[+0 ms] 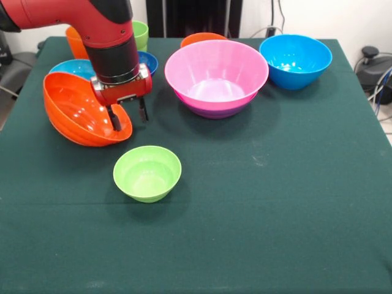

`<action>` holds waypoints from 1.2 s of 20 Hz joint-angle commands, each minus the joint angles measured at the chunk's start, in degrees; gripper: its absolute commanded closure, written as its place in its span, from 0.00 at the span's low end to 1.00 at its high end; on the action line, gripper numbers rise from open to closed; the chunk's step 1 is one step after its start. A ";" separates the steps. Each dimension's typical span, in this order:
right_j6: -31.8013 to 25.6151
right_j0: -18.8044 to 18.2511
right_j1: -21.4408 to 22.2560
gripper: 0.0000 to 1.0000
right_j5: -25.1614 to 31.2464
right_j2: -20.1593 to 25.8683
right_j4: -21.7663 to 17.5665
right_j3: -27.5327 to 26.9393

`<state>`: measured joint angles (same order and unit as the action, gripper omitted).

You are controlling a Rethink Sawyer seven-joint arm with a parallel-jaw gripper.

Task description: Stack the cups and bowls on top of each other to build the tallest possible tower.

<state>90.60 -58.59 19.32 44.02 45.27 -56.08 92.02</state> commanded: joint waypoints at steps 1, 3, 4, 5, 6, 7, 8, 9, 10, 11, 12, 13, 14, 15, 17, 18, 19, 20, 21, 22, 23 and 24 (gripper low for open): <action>-4.84 2.70 -1.52 0.00 -2.36 -4.98 -2.76 -4.16; -3.13 2.79 -1.57 0.00 -2.29 -5.20 -2.00 -4.28; -2.94 2.86 -1.51 0.00 -1.83 -5.18 -1.54 -4.41; -2.75 2.92 -1.45 0.00 -1.37 -5.16 -1.08 -4.54; -2.63 2.99 -1.23 0.00 -0.98 -5.10 -0.69 -4.52; -2.78 3.07 -0.98 0.00 -0.47 -5.05 -0.39 -4.58; -2.57 3.21 -0.49 0.00 -0.27 -5.01 -0.17 -4.39; -2.59 3.25 -0.18 0.00 -0.12 -4.95 0.00 -4.36; -2.36 3.36 0.16 0.00 -0.07 -4.88 0.18 -4.26; -2.57 3.35 0.19 0.00 0.24 -4.82 0.42 -4.46; -2.58 3.51 0.36 0.00 0.19 -4.71 0.47 -4.50; -3.12 3.46 0.22 0.00 0.30 -4.52 0.59 -4.79; -3.45 3.46 0.17 0.00 0.30 -4.36 0.69 -4.85; -3.55 3.49 0.03 0.00 0.77 -4.38 1.06 -5.21; -3.73 3.56 -0.03 0.00 1.22 -4.61 1.26 -5.31; -3.26 3.50 0.16 0.00 0.97 -4.88 1.15 -4.89; -3.25 3.46 0.19 0.00 0.94 -4.94 1.24 -4.80; -3.23 3.41 0.23 0.00 0.91 -5.00 1.34 -4.72; -3.27 3.38 0.23 0.00 0.90 -5.00 1.48 -4.73; -3.13 3.44 0.33 0.00 0.74 -5.08 1.50 -4.56; -2.96 3.49 0.37 0.00 0.76 -5.19 1.61 -4.55; -2.99 3.47 0.37 0.00 0.68 -5.20 1.69 -4.52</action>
<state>90.60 -58.31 19.49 44.01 44.85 -53.77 91.28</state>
